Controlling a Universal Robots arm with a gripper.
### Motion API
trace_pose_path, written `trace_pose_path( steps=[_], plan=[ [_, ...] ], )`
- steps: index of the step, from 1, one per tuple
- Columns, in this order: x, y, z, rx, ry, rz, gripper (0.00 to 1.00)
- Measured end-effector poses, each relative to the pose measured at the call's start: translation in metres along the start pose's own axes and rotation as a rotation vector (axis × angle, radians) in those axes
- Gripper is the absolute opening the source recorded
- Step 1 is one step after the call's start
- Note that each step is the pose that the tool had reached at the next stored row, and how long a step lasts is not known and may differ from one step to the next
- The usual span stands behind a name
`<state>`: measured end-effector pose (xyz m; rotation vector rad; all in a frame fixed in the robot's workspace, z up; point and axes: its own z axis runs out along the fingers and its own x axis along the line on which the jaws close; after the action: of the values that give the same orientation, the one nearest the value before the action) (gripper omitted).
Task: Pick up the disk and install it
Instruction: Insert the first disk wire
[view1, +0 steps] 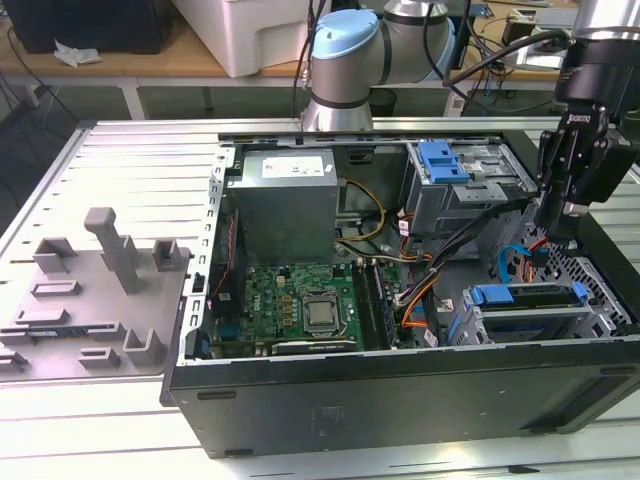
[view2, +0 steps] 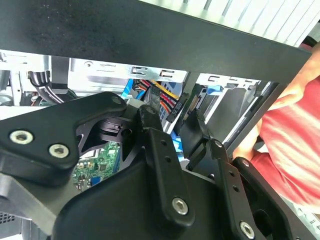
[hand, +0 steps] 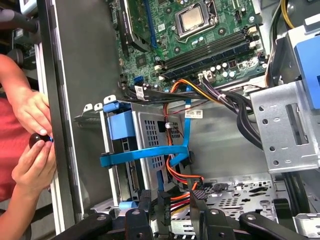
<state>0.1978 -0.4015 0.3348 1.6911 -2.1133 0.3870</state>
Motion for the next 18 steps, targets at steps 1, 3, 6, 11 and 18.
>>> trace_pose_path(
  steps=[1,3,6,11,18],
  plan=[
    [0.0000,-0.0001,0.0001,-0.0008,0.0002,0.002,0.44],
    [-0.0002,-0.0005,0.0001,-0.0028,0.0008,0.006,0.44],
    [-0.0004,-0.0013,0.0002,-0.0059,0.0022,0.012,0.44],
    [-0.0009,-0.0040,-0.0001,-0.0095,0.0139,0.023,0.44],
    [-0.0017,-0.0043,0.0011,-0.0122,0.0294,0.036,0.44]
  ],
)
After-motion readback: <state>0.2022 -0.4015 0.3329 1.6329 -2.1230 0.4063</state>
